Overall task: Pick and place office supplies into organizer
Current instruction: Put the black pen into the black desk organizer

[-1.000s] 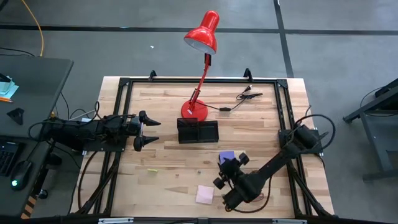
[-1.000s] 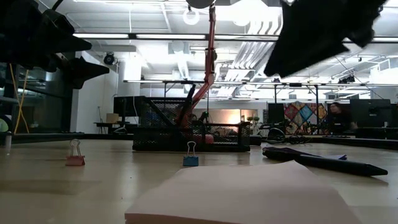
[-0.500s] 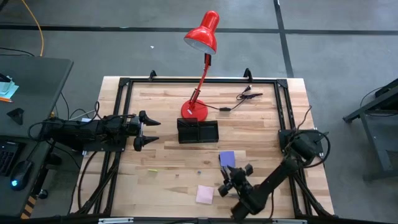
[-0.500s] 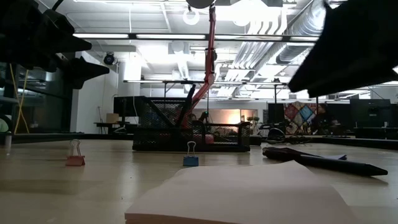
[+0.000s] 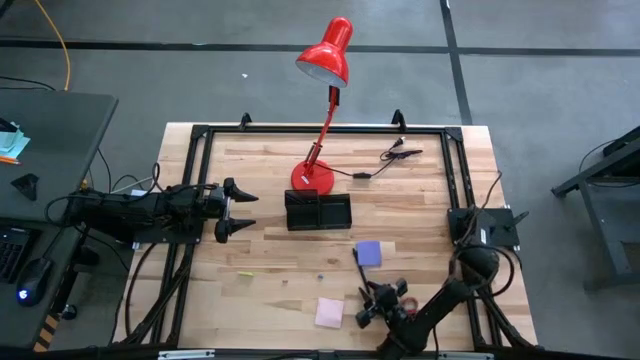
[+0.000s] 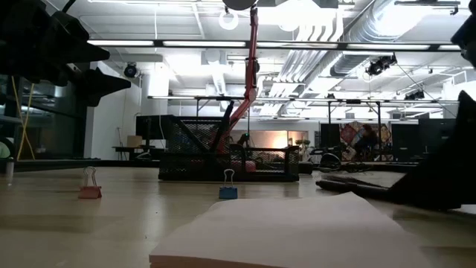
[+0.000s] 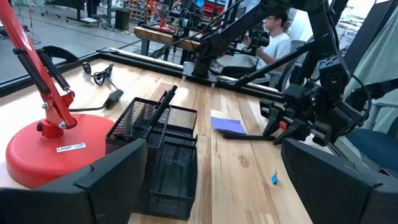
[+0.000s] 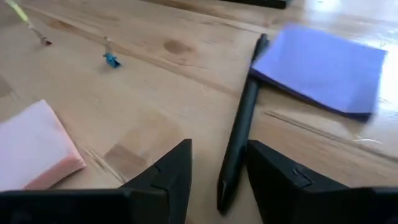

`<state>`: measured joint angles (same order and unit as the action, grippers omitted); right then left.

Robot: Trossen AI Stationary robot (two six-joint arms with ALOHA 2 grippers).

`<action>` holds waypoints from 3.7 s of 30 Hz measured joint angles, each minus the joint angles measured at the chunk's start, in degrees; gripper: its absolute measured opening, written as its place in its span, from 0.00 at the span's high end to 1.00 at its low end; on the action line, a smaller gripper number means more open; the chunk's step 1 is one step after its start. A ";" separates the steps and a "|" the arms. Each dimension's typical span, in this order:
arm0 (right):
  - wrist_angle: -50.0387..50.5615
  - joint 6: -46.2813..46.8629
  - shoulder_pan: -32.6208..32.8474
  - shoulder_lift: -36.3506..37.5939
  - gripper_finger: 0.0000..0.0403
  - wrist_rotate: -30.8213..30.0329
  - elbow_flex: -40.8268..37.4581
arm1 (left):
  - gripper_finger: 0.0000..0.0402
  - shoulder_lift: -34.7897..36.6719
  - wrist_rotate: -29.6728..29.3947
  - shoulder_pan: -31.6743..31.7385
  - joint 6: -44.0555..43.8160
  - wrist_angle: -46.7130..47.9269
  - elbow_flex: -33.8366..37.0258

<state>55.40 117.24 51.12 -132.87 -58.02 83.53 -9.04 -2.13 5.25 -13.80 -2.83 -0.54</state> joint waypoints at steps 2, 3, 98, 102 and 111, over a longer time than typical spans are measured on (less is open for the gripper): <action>-0.71 -1.39 -0.28 -0.66 0.66 -1.51 0.02 | 0.11 0.01 0.00 0.01 0.00 0.00 0.00; -0.90 -1.58 -0.48 -1.01 0.66 -2.44 0.02 | 0.11 0.00 0.00 0.01 0.00 -0.02 0.00; 28.76 -79.38 -39.58 0.93 0.97 32.67 51.42 | 0.11 0.00 0.00 -0.01 0.00 -0.02 0.00; 28.21 -80.52 -40.38 1.28 0.97 37.59 51.43 | 0.11 0.02 0.00 0.00 -0.01 -0.02 0.00; 26.77 -80.23 -39.40 4.79 0.97 37.23 51.49 | 0.11 0.01 0.00 -0.01 -0.01 0.08 0.00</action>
<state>82.17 37.01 11.73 -128.08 -20.79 135.02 -9.03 -2.13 5.24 -13.81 -2.75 -0.54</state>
